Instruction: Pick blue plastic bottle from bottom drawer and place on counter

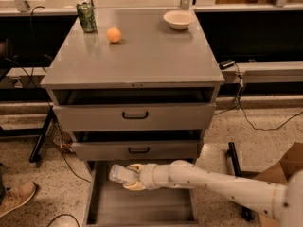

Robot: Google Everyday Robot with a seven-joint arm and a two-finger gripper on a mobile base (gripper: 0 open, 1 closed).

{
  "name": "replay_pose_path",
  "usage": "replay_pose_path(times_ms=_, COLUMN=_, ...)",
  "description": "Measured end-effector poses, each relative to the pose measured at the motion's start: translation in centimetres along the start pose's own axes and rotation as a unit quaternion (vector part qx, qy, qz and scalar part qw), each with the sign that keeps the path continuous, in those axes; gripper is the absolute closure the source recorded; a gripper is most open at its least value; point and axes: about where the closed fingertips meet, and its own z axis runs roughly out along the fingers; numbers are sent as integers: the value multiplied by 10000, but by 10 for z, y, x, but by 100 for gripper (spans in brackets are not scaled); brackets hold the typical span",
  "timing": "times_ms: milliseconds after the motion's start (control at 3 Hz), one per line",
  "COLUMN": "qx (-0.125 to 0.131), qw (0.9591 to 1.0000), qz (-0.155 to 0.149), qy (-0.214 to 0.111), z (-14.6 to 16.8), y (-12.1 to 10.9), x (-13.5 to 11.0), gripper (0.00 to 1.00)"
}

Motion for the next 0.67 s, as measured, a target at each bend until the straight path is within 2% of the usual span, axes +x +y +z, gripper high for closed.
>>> replay_pose_path(times_ms=333, qx=-80, qw=9999, qz=73, qy=12, z=-31, y=9, x=15, gripper=100)
replay_pose_path(times_ms=667, qx=61, qw=10000, qz=14, qy=2, z=-42, y=5, x=3, gripper=100)
